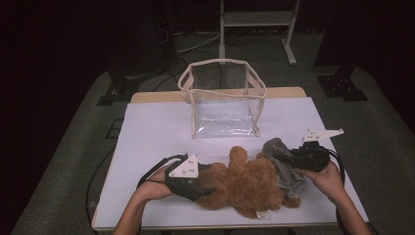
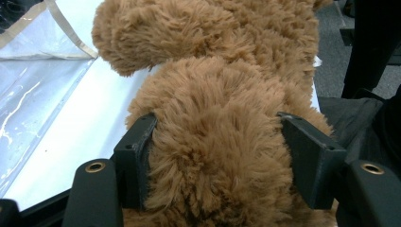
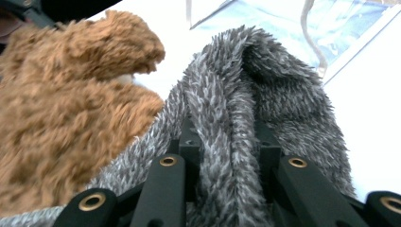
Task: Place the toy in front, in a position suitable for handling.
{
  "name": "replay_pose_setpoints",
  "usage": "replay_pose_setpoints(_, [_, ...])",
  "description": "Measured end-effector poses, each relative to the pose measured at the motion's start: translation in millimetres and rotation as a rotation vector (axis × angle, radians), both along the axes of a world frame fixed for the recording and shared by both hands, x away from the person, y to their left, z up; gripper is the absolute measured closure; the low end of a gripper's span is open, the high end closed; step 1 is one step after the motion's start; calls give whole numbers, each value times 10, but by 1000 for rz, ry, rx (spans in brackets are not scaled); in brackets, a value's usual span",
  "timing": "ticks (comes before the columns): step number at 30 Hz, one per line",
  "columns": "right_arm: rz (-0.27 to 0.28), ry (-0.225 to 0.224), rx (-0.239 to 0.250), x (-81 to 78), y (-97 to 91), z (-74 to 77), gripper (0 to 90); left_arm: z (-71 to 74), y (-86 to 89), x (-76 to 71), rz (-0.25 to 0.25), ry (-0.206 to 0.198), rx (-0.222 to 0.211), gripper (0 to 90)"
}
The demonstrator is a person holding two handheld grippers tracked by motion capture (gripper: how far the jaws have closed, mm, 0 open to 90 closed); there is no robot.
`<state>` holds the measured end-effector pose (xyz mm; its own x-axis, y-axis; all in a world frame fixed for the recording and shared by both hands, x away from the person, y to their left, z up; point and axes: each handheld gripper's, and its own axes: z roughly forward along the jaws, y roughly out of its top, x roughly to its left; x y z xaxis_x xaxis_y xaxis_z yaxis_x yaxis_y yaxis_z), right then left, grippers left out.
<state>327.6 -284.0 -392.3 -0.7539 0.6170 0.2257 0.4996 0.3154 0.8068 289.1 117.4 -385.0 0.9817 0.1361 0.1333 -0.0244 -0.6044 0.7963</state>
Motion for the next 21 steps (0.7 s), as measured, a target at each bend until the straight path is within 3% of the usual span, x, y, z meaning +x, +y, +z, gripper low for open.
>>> replay_pose_setpoints(7, [43, -31, 21, -246, 30, 130, 715, -4, -8, 10, 13, 6, -7, 330])
replay_pose_setpoints(10, [107, -40, 36, -348, 140, 184, 714, -5, -6, 11, 15, 5, -5, 328])
replay_pose_setpoints(14, [151, -54, 49, -449, 232, 210, 713, 0, 7, -4, 4, 3, 0, 327])
replay_pose_setpoints(18, [133, -45, 48, -406, 175, 185, 713, 2, -10, -8, 8, -3, 4, 331])
replay_pose_setpoints(21, [85, -18, 23, -230, 84, 129, 712, 4, -12, -19, 3, -9, 10, 334])
